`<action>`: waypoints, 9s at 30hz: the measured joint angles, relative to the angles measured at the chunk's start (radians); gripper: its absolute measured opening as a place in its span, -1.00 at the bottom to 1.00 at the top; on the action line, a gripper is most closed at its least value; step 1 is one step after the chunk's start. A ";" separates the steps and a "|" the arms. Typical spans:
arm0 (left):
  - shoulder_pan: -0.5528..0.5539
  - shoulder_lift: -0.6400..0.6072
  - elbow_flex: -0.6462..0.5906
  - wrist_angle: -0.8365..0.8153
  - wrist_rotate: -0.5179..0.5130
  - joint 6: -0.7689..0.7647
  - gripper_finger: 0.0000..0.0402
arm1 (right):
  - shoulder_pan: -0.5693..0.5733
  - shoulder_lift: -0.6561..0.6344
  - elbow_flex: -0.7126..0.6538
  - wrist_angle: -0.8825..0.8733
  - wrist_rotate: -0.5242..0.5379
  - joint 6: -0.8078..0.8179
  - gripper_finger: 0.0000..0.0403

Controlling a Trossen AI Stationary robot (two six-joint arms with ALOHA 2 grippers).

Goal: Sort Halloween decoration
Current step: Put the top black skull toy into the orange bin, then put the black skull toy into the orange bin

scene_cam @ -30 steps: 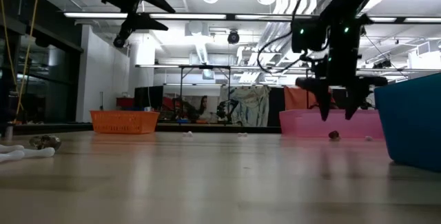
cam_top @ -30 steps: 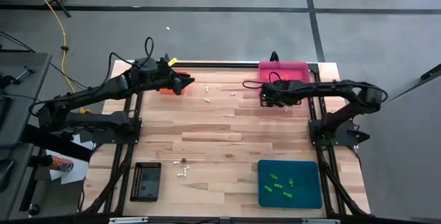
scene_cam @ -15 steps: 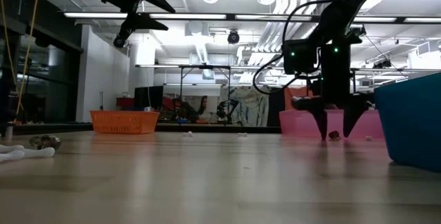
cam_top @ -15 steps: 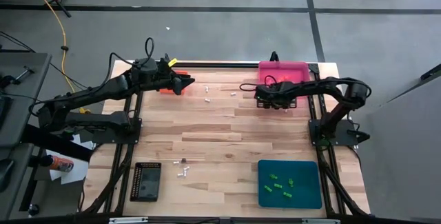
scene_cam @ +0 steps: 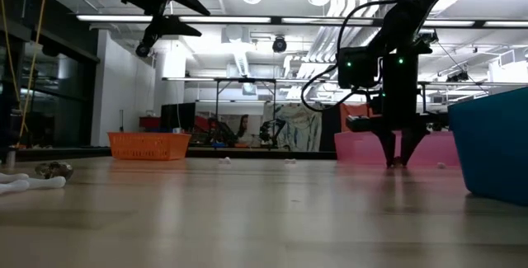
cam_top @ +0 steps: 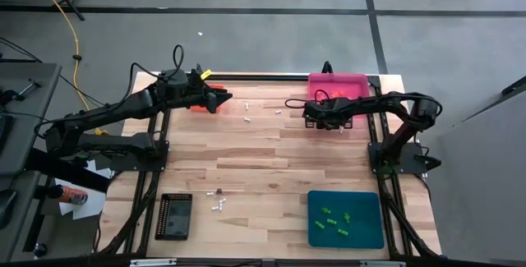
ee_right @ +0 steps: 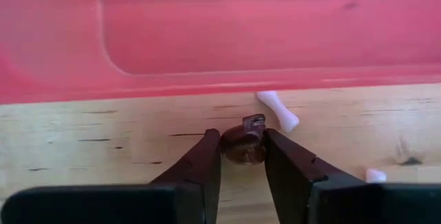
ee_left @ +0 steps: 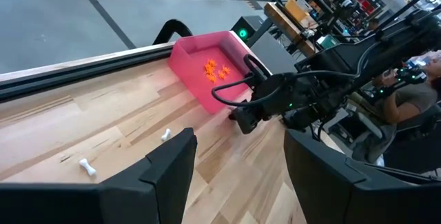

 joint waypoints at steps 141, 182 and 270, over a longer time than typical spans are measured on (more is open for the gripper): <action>-0.477 0.389 0.147 0.502 -0.579 1.414 -0.78 | 0.122 -0.381 0.510 0.124 -0.524 -0.751 0.35; -0.256 -0.076 -0.014 0.320 0.064 0.313 -0.78 | 0.313 -0.403 0.349 0.484 -0.318 -1.170 0.23; 0.092 -0.086 0.153 -0.284 -0.349 0.166 -0.03 | 0.315 -0.400 0.349 0.427 -0.311 -0.906 0.23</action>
